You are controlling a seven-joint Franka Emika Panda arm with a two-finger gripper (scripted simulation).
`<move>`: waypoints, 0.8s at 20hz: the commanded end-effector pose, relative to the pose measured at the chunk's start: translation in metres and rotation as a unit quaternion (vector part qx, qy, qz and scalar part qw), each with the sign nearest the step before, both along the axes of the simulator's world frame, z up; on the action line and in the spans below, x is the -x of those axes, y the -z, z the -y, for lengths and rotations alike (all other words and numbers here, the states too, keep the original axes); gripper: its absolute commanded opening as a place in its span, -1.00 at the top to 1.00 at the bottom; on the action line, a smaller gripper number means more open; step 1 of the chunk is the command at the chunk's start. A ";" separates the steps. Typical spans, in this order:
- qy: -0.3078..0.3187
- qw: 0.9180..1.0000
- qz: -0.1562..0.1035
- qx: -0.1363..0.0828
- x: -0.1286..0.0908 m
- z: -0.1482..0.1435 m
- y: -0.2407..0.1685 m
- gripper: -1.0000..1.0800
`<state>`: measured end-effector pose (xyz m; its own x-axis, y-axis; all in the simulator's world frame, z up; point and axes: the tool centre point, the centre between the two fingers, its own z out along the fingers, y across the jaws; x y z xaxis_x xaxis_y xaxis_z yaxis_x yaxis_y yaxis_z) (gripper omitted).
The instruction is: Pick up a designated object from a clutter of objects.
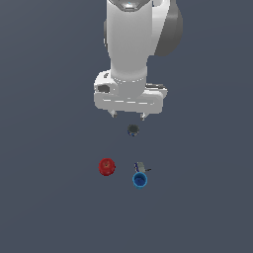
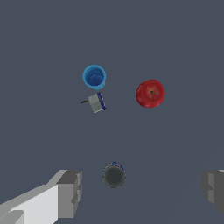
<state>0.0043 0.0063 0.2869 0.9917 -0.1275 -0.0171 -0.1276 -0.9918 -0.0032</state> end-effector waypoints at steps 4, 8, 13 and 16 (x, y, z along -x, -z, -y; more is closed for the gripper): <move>0.056 0.998 -0.002 -0.008 -0.011 -0.009 0.019 -0.92; 0.108 0.994 -0.005 -0.013 -0.020 -0.017 0.038 -0.92; 0.176 0.984 -0.008 -0.017 -0.031 -0.026 0.062 -0.92; 0.217 0.976 -0.010 -0.018 -0.037 -0.032 0.077 -0.92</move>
<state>0.0385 0.0354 0.2179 0.8666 -0.4969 -0.0457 -0.4984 -0.8664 -0.0309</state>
